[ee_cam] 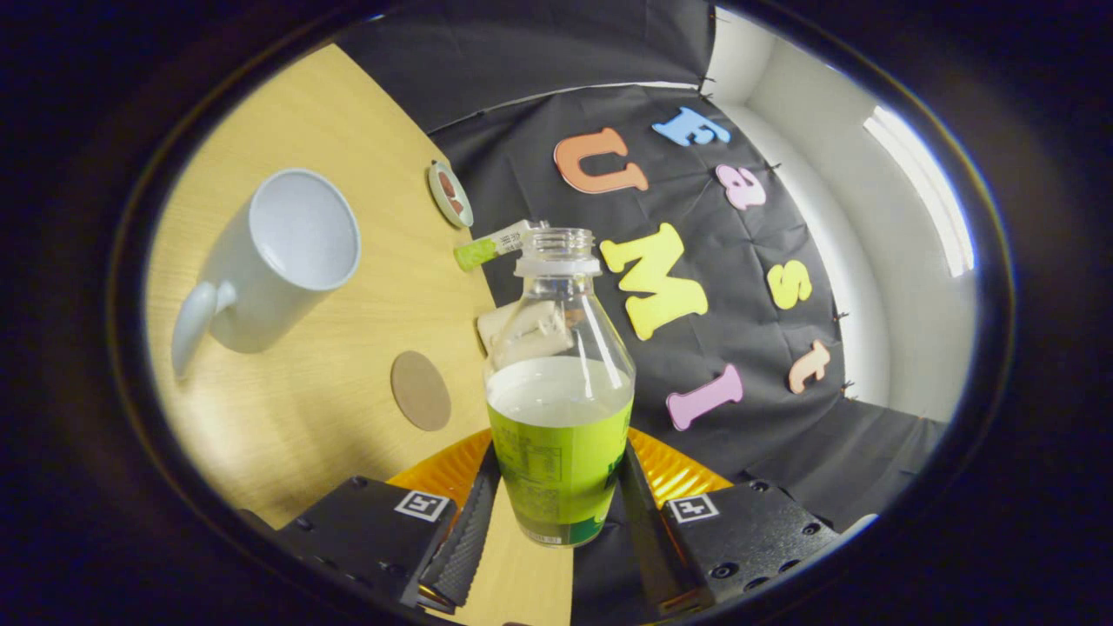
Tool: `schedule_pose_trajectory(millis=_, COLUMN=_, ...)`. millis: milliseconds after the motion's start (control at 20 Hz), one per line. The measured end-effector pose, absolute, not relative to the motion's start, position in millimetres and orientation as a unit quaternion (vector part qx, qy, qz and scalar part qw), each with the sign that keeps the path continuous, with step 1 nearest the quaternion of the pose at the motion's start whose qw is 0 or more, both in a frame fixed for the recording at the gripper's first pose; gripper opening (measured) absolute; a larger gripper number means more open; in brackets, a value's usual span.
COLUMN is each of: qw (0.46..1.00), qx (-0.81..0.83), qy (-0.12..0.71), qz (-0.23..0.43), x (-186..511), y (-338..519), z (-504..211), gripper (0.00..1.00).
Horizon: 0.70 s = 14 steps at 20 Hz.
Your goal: Take the bottle from table, then pour the juice into the cup, finally place the bottle on the coaster
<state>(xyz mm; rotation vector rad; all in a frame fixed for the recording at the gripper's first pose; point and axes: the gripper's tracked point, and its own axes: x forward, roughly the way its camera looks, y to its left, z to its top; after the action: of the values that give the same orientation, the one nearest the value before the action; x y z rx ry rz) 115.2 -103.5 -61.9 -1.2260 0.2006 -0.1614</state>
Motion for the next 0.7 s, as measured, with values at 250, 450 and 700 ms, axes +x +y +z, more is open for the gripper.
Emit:
schedule_pose_trajectory(millis=250, qw=0.762, qx=-0.638, qy=0.077, qz=-0.083, x=115, y=-97, z=-46, gripper=0.76)
schedule_pose_trajectory(millis=450, qw=0.73, qx=-0.674, qy=0.07, qz=-0.09, x=112, y=-94, z=-37, gripper=0.77)
schedule_pose_trajectory(millis=700, qw=0.709, qx=-0.697, qy=0.06, qz=-0.09, x=110, y=-86, z=-28, gripper=0.76)
